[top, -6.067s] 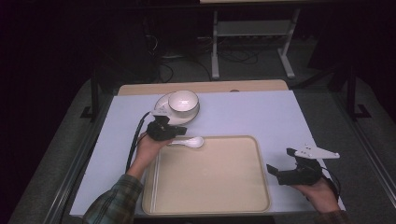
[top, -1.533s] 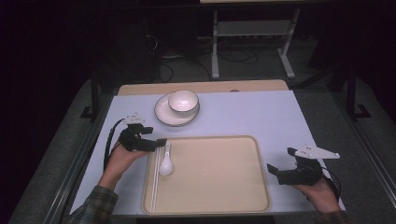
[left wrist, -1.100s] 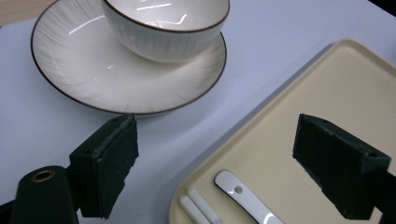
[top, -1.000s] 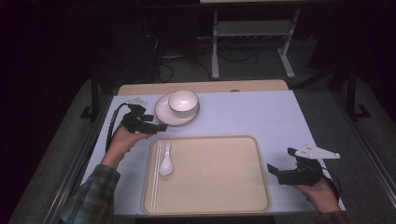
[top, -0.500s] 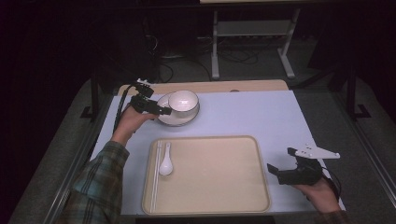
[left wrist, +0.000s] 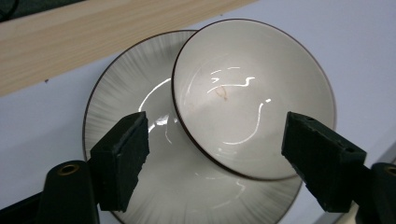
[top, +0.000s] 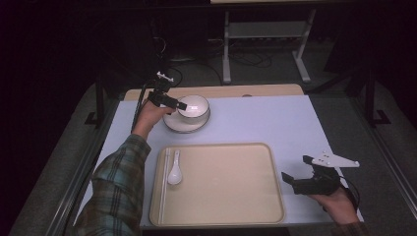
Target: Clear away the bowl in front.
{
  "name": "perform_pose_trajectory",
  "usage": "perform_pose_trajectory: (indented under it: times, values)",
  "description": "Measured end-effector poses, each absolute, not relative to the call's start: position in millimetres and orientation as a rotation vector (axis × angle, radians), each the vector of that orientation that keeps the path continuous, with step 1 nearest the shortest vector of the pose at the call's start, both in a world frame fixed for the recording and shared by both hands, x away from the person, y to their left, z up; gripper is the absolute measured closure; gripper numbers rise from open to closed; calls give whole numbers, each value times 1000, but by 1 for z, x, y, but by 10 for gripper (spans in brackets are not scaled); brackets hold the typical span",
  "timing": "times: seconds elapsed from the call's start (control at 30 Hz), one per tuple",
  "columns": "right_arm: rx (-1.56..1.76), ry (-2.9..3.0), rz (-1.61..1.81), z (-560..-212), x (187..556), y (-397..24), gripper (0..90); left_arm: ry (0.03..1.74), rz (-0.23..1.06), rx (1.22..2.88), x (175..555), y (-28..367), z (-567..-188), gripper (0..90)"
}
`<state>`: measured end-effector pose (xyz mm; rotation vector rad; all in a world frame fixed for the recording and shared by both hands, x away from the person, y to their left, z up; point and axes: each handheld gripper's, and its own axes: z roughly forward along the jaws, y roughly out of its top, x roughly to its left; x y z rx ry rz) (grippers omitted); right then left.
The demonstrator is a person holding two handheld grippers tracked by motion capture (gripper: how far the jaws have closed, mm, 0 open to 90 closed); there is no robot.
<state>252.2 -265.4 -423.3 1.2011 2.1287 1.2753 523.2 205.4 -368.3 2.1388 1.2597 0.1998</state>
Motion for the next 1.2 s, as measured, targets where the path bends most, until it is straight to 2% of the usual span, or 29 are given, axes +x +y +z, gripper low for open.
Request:
perform_pose_trajectory:
  times: [0.23, 0.33, 0.4, 0.57, 0.6, 0.63, 0.93, 1.07, 1.2]
  values:
    - [1206, 2124, 1281, -423, 252, -267, 0, 1325, 195, 2160, 536, 195, -382, 321]
    - [1211, 2121, 1283, -424, 253, -269, 0, 1359, 178, 2159, 543, 192, -387, 412]
    - [1212, 2120, 1283, -424, 253, -269, 0, 1368, 180, 2160, 544, 190, -388, 429]
    - [1212, 2120, 1286, -424, 253, -269, 0, 1412, 181, 2159, 546, 189, -392, 557]
    - [1212, 2119, 1288, -424, 253, -269, 0, 1423, 178, 2157, 546, 189, -393, 557]
    - [1210, 2120, 1288, -424, 253, -268, 0, 1433, 171, 2158, 547, 190, -394, 606]
    - [1212, 2120, 1289, -424, 253, -268, 0, 1458, 191, 2175, 547, 189, -397, 718]
    - [1212, 2121, 1288, -424, 253, -268, 0, 1458, 214, 2189, 547, 187, -397, 740]
    - [1209, 2121, 1289, -424, 253, -269, 0, 1446, 212, 2204, 546, 187, -397, 822]
